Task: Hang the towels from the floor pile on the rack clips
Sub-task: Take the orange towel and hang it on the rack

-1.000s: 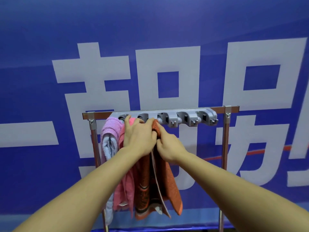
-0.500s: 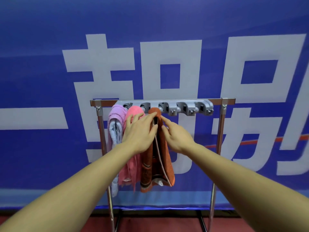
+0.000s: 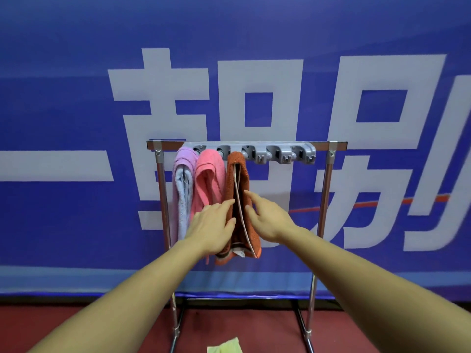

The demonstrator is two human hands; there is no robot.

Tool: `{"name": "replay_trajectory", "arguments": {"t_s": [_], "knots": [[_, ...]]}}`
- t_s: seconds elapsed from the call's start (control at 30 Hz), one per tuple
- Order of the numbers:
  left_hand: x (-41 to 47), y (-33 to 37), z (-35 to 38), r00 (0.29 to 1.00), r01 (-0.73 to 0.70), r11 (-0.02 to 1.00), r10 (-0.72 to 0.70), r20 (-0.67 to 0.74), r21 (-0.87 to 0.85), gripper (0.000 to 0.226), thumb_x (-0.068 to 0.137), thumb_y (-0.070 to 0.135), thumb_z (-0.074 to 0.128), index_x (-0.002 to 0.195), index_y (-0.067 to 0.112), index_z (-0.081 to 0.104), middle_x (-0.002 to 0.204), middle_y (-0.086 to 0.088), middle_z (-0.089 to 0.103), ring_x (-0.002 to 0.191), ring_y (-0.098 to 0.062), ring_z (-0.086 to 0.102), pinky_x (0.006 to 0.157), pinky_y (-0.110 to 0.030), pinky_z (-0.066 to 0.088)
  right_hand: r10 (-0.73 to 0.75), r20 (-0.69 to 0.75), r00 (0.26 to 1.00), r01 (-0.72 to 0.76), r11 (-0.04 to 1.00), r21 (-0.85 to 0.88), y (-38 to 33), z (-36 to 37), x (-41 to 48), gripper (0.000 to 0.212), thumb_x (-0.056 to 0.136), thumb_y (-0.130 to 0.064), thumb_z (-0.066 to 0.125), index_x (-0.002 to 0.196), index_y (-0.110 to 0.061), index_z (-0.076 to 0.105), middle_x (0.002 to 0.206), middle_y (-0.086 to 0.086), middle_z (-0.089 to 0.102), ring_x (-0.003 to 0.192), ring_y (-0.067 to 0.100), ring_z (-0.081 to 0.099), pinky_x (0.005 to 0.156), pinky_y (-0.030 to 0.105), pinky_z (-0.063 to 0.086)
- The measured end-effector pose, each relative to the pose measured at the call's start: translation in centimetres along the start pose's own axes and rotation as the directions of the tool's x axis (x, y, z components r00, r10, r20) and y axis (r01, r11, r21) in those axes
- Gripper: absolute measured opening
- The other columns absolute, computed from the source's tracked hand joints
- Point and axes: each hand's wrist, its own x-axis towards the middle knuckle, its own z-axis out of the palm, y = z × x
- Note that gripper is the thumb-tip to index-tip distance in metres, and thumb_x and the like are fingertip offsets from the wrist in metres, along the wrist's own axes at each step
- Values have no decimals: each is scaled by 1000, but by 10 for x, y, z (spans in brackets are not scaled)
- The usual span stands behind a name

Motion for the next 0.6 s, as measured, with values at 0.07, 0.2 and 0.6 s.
{"name": "replay_trajectory", "arguments": {"t_s": [0.07,0.2,0.6], "knots": [[-12,-1,8,1000,17,1000,-17,7,-5,55,102,42,44,153,29,33,141,-3,57,130,-30,49,104,-46,42,6,5,1000,-6,1000,-7,1,10,-11,52,106,-35,35,157,-27,28,144,9,56,130,32,53,99,44,47],[-38,-10,31,997,54,997,-50,57,-64,51,101,42,46,149,28,39,137,-5,59,128,-31,52,102,-46,44,31,42,999,-32,999,13,10,37,-35,51,107,-37,35,157,-27,28,141,10,57,126,32,55,95,43,47],[-140,-55,169,944,186,982,-166,284,-44,56,98,45,50,150,26,38,142,-6,56,132,-31,49,105,-43,41,117,286,951,-125,992,10,61,198,-117,52,105,-42,41,154,-26,33,141,12,55,129,31,54,101,43,45]]}}
